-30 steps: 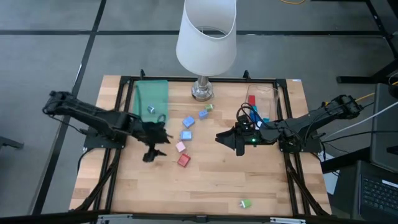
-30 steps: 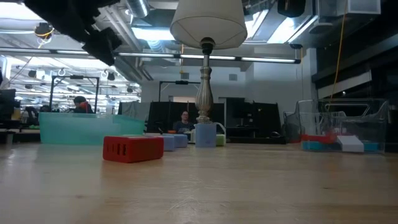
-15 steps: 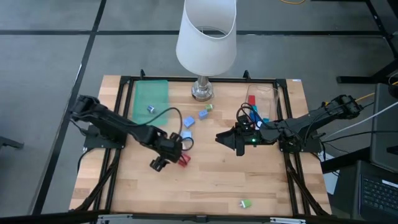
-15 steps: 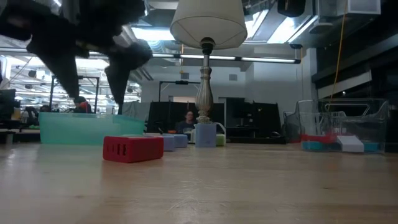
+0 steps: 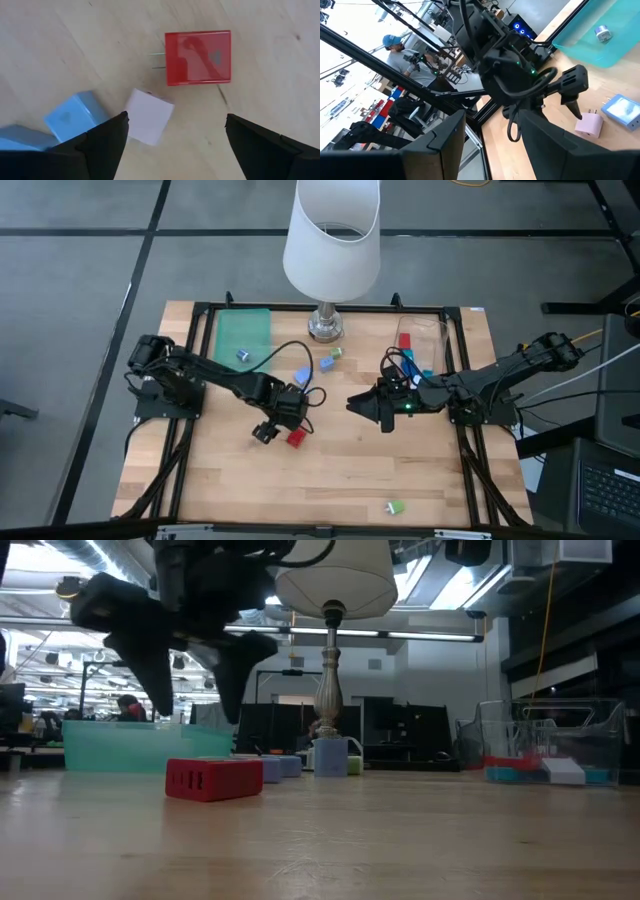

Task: Pick & Place Office items
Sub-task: Put the pink charger adapter into the green bin

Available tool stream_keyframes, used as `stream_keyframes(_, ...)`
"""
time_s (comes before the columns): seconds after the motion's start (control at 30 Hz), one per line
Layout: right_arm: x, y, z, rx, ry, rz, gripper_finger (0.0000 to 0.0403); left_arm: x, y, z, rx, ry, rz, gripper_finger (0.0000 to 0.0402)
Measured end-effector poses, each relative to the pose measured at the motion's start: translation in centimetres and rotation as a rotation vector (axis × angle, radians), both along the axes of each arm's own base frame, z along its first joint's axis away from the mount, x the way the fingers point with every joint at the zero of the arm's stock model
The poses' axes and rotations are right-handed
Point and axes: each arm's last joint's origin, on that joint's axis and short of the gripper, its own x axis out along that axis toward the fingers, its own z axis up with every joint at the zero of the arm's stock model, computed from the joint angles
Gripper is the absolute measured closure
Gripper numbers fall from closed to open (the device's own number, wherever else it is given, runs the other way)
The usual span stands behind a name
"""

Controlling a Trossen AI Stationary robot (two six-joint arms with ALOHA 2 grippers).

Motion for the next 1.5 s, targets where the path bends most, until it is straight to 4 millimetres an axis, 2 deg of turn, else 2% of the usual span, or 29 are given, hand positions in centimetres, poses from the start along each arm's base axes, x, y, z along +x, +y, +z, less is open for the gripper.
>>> stream_keyframes(0.33,0.0,0.0,0.0,-0.016,-0.001,0.002,0.0211,0.3,1.4,-0.6,0.056,0.013,-0.165,0.0073)
stream_keyframes(0.6,0.0,0.0,0.0,-0.033,-0.001,0.002,0.0211,1.1,1.5,-2.7,0.076,0.064,-0.231,0.0076)
stream_keyframes(1.07,0.0,0.0,0.0,-0.023,-0.001,-0.001,0.0211,2.4,2.2,-6.0,0.069,0.114,-0.200,0.0082)
stream_keyframes(1.17,0.0,0.0,0.0,-0.016,0.000,-0.002,0.0211,2.5,2.6,-6.3,0.073,0.124,-0.186,0.0107)
stream_keyframes(1.37,0.0,0.0,0.0,-0.016,0.000,-0.002,0.0211,2.6,2.8,-6.4,0.050,0.128,-0.115,0.0212)
stream_keyframes(1.5,0.0,0.0,0.0,-0.028,0.000,0.000,0.0211,2.6,2.7,-6.4,0.003,0.134,0.006,0.0213)
